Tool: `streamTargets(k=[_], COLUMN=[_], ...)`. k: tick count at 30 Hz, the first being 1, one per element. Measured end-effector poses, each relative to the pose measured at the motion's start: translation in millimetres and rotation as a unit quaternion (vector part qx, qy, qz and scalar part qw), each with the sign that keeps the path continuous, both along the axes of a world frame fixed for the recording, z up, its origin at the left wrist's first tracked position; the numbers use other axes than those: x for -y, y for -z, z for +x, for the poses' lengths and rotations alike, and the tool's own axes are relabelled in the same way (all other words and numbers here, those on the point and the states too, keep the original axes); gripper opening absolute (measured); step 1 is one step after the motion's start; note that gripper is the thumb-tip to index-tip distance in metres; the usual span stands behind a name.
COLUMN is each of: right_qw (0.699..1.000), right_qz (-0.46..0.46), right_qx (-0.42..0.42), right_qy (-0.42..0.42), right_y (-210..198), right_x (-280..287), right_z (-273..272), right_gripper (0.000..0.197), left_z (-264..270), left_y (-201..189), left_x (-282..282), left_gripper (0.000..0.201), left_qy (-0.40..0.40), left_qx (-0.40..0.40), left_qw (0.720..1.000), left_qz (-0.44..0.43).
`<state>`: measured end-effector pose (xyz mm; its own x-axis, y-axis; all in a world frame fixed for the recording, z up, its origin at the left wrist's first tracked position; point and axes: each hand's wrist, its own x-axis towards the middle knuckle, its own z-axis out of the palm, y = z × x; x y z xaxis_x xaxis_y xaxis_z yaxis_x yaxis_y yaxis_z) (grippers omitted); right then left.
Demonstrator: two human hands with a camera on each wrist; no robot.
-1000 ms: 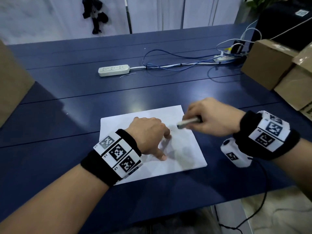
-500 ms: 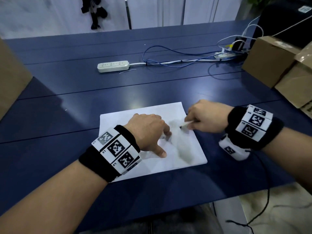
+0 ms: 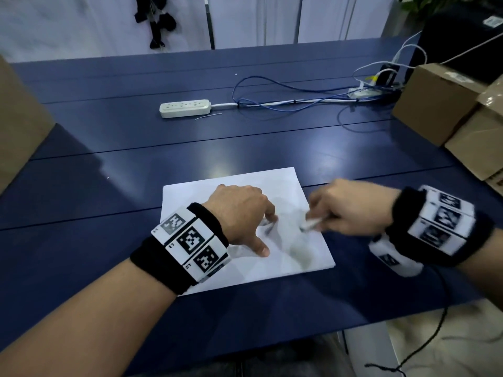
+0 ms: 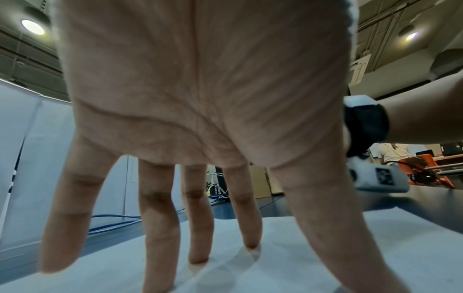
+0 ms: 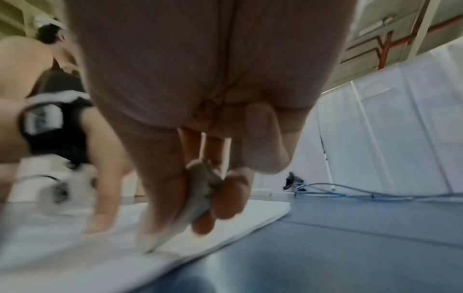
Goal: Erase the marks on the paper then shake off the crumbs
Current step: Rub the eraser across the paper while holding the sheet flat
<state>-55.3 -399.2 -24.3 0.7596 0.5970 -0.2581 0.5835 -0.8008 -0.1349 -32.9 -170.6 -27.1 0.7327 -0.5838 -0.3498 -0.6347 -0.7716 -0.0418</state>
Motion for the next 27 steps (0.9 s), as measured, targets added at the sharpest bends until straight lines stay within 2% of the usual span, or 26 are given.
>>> streamTargets(k=[2,3,7,9,11,14,16,18,20,22,25,27], right_qw=[0.996,0.995,0.997,0.996,0.999,0.997,0.999,0.997,0.994,0.998,0.996,0.997], right_qz=[0.007,0.007,-0.013,-0.030,-0.029,-0.024,-0.011,-0.017,-0.027,-0.041,-0.037,-0.029], right_qx=[-0.082,-0.094,0.019,0.055,0.033,-0.058,-0.037,0.020,0.048,0.020,-0.079,-0.060], right_qy=[-0.034,-0.034,0.071,0.063,0.022,-0.037,0.015,0.077,0.090,0.051,-0.012,0.033], right_y=[-2.7,-2.4,3.8,5.2,0.7,-2.9,0.1,1.3,3.2,-0.8,-4.9,-5.1], right_x=[0.9,1.3,-0.1,2.7,1.9,0.2,-1.0,1.0,3.1,-0.2,-4.6,-6.3], right_z=[-14.6,-12.5,21.4,20.4,0.8,-24.3,-12.3,7.2,13.5,-1.2,-26.7,-15.4], right_gripper=[0.020,0.018,0.019,0.023,0.020,0.017,0.021,0.030,0.035,0.029,0.022,0.019], left_z=[0.1,-0.4,-2.1,-2.0,-1.3,-0.9,-2.3,-4.6,-5.9,-5.2,-5.7,-6.6], left_y=[1.3,1.4,-0.2,0.0,1.1,2.2,0.5,-1.2,-2.3,-2.2,-3.5,-3.5], left_x=[0.3,0.3,-0.5,-0.8,-1.4,-1.2,-0.4,0.2,-0.1,0.7,2.3,3.2], left_gripper=[0.067,0.067,0.065,0.065,0.066,0.067,0.065,0.064,0.064,0.065,0.067,0.068], left_qy=[0.001,0.001,-0.001,-0.003,-0.005,-0.004,-0.007,-0.011,-0.018,-0.024,-0.030,-0.035], left_qx=[-0.001,-0.002,-0.005,-0.004,-0.003,-0.003,-0.005,-0.007,-0.006,-0.006,-0.011,-0.011], left_qw=[1.000,1.000,1.000,1.000,1.000,1.000,1.000,1.000,1.000,1.000,0.999,0.999], left_qz=[0.000,0.000,-0.005,-0.008,-0.010,-0.010,-0.009,-0.008,-0.009,-0.011,-0.009,-0.008])
